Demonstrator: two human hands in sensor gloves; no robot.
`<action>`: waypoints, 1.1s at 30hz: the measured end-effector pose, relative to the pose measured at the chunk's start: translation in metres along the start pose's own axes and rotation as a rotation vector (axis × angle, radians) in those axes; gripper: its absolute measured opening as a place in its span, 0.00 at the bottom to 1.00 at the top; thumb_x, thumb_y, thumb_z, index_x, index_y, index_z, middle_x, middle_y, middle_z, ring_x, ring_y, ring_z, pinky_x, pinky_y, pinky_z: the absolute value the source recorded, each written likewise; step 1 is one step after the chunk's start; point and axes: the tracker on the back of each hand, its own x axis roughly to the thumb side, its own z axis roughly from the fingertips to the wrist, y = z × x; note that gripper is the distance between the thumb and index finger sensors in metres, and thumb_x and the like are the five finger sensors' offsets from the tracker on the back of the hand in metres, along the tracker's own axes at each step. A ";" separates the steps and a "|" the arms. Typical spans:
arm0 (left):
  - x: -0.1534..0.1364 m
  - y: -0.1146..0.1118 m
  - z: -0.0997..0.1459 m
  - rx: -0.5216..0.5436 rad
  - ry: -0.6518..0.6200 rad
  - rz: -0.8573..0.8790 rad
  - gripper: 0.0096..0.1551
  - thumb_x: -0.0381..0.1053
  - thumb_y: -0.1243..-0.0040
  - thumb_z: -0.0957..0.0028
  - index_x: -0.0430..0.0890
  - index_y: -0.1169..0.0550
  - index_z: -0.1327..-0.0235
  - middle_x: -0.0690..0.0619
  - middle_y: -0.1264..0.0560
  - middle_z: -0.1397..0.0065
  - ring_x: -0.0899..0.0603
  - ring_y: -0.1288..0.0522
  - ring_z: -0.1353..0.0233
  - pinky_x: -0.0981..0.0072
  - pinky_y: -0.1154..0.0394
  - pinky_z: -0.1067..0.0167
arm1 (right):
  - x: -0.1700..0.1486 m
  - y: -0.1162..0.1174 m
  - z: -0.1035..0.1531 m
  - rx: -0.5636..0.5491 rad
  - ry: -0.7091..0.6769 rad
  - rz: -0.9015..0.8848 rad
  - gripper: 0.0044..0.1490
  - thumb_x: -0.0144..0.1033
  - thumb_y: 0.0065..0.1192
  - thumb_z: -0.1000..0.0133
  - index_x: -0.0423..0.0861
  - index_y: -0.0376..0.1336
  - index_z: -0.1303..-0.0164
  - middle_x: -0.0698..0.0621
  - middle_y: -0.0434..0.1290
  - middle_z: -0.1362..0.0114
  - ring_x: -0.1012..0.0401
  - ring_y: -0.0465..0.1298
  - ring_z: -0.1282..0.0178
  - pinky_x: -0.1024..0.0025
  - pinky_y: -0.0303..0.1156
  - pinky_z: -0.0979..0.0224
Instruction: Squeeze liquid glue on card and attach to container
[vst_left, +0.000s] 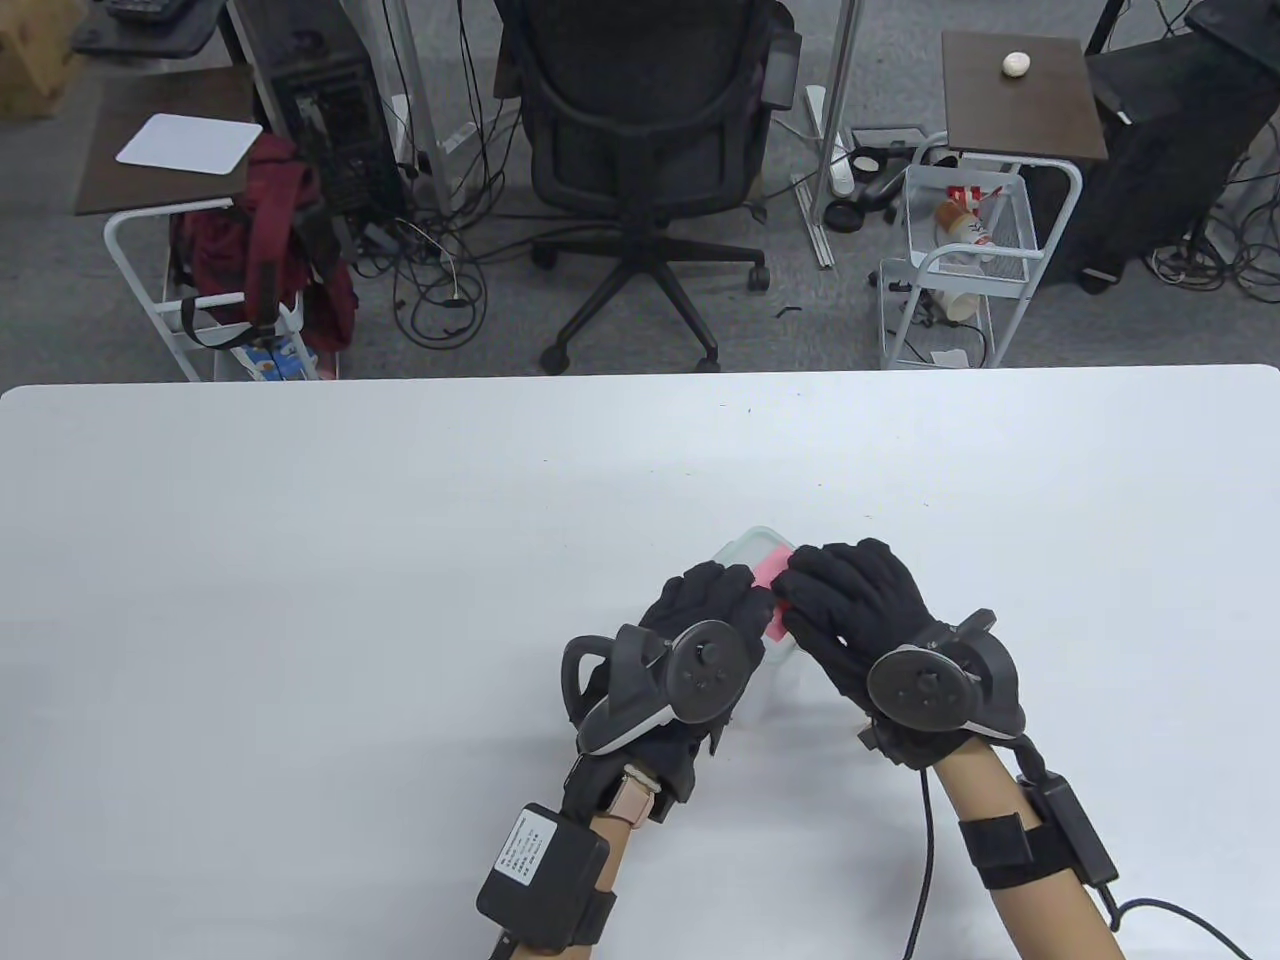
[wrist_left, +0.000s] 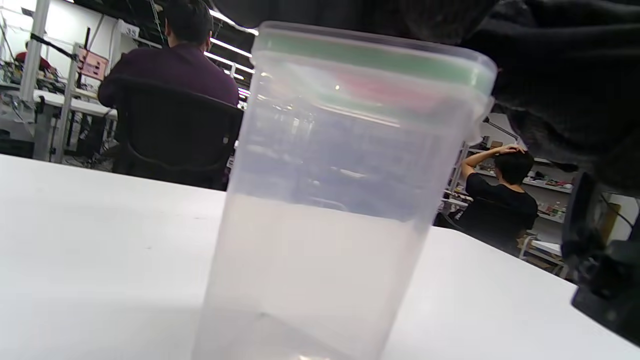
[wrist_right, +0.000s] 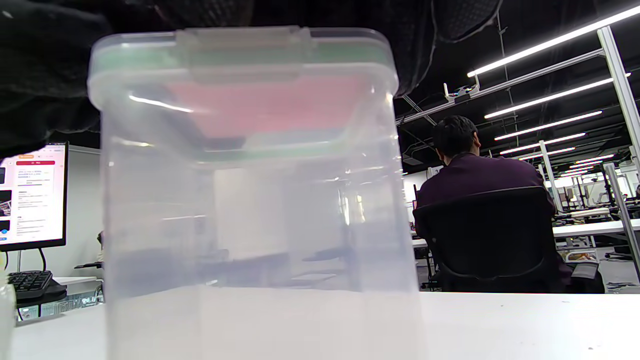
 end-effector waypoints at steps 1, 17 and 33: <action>-0.002 0.000 0.001 -0.001 -0.003 0.000 0.31 0.60 0.47 0.50 0.62 0.30 0.29 0.65 0.34 0.18 0.51 0.38 0.14 0.63 0.41 0.17 | 0.001 0.000 0.000 0.006 -0.005 0.006 0.28 0.48 0.48 0.35 0.47 0.67 0.30 0.45 0.67 0.21 0.44 0.67 0.23 0.41 0.54 0.15; -0.006 -0.004 0.003 0.021 0.002 0.017 0.29 0.60 0.47 0.50 0.63 0.29 0.31 0.67 0.34 0.18 0.53 0.38 0.14 0.66 0.40 0.17 | 0.004 -0.015 -0.031 0.199 -0.030 -0.012 0.25 0.41 0.55 0.37 0.45 0.70 0.34 0.48 0.71 0.23 0.46 0.70 0.24 0.47 0.49 0.11; -0.003 -0.004 0.002 0.008 0.007 -0.009 0.28 0.59 0.47 0.49 0.62 0.29 0.32 0.66 0.34 0.18 0.52 0.38 0.15 0.65 0.39 0.18 | 0.008 -0.016 -0.038 0.252 -0.031 0.110 0.26 0.39 0.55 0.38 0.44 0.70 0.34 0.47 0.70 0.22 0.45 0.68 0.23 0.47 0.49 0.11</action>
